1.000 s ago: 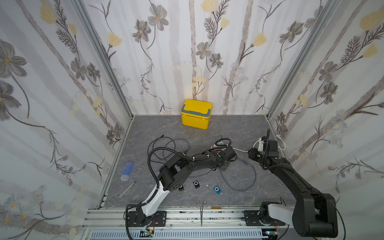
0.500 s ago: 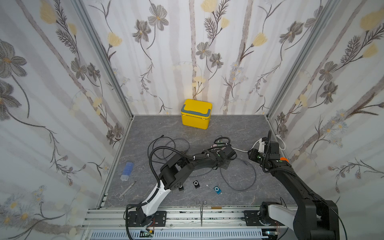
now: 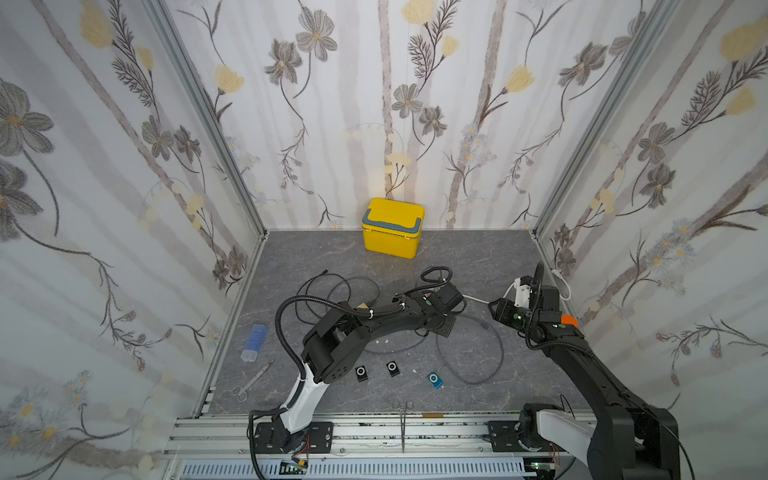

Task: Charge mp3
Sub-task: Pick up the charging cable from the center of the board.

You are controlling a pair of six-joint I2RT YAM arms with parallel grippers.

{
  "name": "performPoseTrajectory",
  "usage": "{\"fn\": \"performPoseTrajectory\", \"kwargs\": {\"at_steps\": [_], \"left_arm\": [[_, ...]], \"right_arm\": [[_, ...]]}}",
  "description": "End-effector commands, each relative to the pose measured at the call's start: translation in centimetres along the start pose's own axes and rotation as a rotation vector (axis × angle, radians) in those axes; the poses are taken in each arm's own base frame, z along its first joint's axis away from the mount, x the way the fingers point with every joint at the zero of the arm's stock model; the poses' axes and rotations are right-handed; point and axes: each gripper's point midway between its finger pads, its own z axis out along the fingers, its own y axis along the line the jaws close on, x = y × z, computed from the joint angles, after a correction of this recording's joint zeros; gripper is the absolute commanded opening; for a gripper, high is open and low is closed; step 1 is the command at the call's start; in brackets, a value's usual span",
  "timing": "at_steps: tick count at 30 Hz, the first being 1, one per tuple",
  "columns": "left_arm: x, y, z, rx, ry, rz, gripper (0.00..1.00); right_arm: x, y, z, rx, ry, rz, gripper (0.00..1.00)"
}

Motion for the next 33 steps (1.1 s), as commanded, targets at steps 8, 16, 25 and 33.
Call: {"fn": "performPoseTrajectory", "kwargs": {"at_steps": [8, 16, 25, 33], "left_arm": [[-1.9, -0.8, -4.2, 0.046, -0.050, 0.014, 0.00], [-3.1, -0.4, -5.6, 0.026, -0.118, 0.001, 0.00], [-4.4, 0.0, -6.8, 0.006, -0.204, -0.001, 0.00], [-4.9, -1.5, -8.5, 0.063, -0.288, 0.067, 0.00]], "right_arm": [[-0.4, 5.0, -0.6, -0.250, 0.012, 0.032, 0.61], [0.8, 6.6, -0.3, -0.305, 0.037, 0.062, 0.66], [1.1, 7.1, -0.5, -0.334, 0.017, 0.180, 0.75], [0.7, 7.6, -0.7, -0.392, -0.009, 0.322, 0.80]]}}
